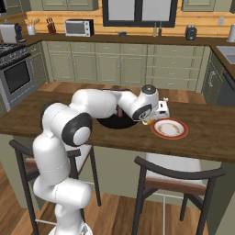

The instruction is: Place one bun and one sausage from the bowl on each plate.

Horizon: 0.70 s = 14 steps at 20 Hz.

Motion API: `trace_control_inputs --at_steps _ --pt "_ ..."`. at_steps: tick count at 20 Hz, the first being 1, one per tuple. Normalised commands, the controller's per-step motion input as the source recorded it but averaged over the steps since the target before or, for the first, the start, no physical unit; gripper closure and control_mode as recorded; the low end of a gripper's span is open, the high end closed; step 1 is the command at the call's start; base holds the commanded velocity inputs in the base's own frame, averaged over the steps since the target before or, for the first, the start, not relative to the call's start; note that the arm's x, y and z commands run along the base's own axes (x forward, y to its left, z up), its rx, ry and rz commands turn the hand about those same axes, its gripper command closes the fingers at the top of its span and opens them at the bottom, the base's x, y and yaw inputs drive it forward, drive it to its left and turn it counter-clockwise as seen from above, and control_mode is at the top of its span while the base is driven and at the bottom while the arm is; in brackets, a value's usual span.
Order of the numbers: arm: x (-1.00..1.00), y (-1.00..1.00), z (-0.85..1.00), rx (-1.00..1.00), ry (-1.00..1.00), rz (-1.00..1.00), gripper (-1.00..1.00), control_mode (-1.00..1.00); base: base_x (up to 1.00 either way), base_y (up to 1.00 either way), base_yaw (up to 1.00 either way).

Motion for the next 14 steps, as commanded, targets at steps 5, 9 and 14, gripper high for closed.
trace_control_inputs --at_steps 5,9,14 --pt "0.02 -0.52 -0.35 -0.06 0.13 0.17 1.0 -1.0 0.0 0.0 0.0" --pt "0.29 -0.36 -0.12 -0.02 0.02 0.15 1.0 -1.0 0.0 0.0 0.0" --pt "0.47 -0.04 -0.36 0.0 0.0 0.12 1.0 -1.0 0.0 0.0 0.0"
